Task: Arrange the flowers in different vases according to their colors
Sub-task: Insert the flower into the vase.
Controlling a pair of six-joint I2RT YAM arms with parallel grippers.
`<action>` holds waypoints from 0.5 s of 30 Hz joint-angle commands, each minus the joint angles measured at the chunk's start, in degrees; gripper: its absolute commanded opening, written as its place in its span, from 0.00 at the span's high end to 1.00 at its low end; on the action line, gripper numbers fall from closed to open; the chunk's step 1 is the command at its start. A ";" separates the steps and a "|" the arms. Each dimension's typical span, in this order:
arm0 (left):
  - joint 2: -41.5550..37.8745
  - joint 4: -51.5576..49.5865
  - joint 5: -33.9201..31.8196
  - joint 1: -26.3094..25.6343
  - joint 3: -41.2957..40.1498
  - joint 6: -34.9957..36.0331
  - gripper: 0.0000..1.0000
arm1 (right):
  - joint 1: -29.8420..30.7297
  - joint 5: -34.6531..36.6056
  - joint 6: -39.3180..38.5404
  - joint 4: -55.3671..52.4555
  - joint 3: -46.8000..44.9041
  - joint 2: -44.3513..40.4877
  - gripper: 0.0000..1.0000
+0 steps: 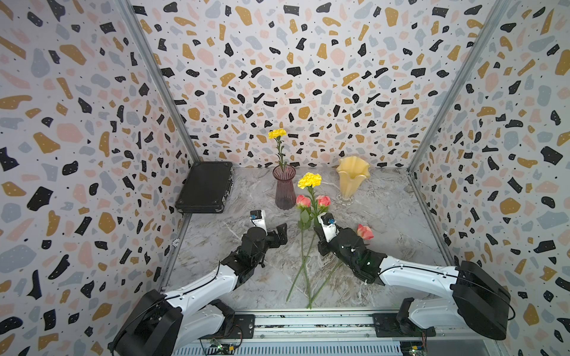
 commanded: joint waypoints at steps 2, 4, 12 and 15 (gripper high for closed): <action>-2.02 -1.71 -4.82 0.25 0.57 -2.95 0.01 | 0.06 0.02 -1.99 -0.37 2.16 1.57 1.00; -3.22 -3.09 -3.95 0.20 1.29 -1.64 0.00 | 0.11 -0.21 -2.25 -1.23 3.30 2.46 1.00; -5.83 -3.65 -7.78 0.25 -0.01 -2.27 0.01 | -0.24 9.04 0.95 -23.25 27.07 5.13 1.00; -5.25 -4.73 -8.11 0.25 0.75 -1.93 0.00 | -0.81 10.04 -2.39 -29.81 41.35 9.77 1.00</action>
